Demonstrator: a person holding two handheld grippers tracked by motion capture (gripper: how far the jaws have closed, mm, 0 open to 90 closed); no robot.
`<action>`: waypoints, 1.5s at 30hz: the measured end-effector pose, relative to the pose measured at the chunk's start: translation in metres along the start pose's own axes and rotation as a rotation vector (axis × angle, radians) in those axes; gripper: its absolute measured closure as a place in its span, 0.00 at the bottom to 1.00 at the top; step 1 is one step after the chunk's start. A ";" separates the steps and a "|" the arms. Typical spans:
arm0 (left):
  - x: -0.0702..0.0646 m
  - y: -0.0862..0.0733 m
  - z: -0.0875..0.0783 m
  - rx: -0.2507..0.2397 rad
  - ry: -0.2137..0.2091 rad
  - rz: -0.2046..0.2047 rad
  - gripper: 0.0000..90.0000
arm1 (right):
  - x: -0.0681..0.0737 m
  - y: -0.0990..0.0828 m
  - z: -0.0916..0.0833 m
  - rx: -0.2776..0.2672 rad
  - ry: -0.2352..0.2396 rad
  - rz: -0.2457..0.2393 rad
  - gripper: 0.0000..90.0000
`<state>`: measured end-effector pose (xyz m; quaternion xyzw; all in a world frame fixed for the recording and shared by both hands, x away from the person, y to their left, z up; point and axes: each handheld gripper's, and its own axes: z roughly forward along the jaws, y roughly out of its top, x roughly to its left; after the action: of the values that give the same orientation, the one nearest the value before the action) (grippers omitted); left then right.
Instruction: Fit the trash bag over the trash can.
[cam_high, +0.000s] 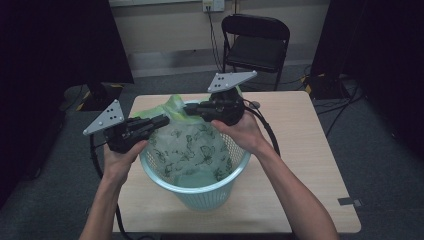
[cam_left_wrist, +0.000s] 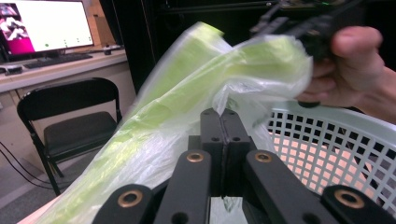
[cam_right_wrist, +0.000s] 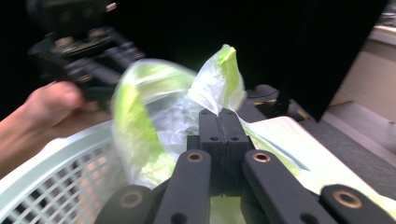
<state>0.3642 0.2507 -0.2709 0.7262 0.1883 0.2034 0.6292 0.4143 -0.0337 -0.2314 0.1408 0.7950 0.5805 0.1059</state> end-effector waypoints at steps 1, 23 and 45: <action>0.000 0.000 0.000 0.000 0.000 0.000 1.00 | -0.003 0.000 -0.002 -0.008 -0.018 0.010 1.00; -0.054 0.003 -0.037 -0.079 -0.087 0.063 1.00 | -0.107 -0.045 -0.042 -0.011 -0.318 0.252 1.00; -0.059 0.008 -0.034 -0.084 -0.060 0.061 0.53 | -0.133 -0.062 -0.020 0.004 -0.400 0.293 1.00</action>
<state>0.2957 0.2470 -0.2622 0.7104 0.1384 0.2083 0.6578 0.5260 -0.1152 -0.2838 0.3669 0.7305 0.5485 0.1759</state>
